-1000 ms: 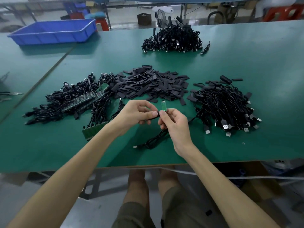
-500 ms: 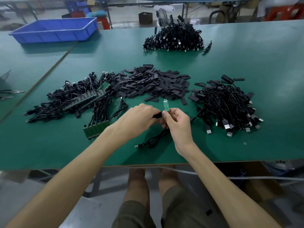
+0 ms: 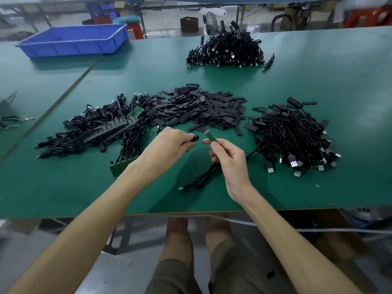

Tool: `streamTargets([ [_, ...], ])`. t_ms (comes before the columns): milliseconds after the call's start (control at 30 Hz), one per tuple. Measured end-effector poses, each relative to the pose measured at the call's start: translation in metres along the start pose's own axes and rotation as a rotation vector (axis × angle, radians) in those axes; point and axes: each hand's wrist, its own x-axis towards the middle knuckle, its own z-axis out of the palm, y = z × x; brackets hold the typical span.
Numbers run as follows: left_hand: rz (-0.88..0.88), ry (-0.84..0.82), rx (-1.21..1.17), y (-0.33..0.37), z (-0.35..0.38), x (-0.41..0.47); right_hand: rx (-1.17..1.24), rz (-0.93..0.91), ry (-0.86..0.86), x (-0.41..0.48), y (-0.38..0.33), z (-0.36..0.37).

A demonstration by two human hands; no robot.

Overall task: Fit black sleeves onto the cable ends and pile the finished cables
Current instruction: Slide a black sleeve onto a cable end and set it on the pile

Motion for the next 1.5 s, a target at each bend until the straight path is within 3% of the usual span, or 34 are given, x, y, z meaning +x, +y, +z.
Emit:
streamTargets([
  [533,0.040,-0.057,0.110,0.006,-0.010,-0.001,-0.233,-0.040,0.026,-0.002,0.000,0.002],
  [933,0.199,-0.204,0.531,0.005,-0.023,-0.004,-0.423,-0.080,-0.105,-0.002,-0.004,0.003],
  [1133,0.227,-0.252,0.449,0.002,-0.030,0.001,-0.418,-0.089,-0.112,-0.003,-0.005,0.003],
  [1500,0.234,-0.164,0.448,0.001,-0.022,-0.008,-0.413,-0.097,-0.036,-0.004,-0.005,0.005],
])
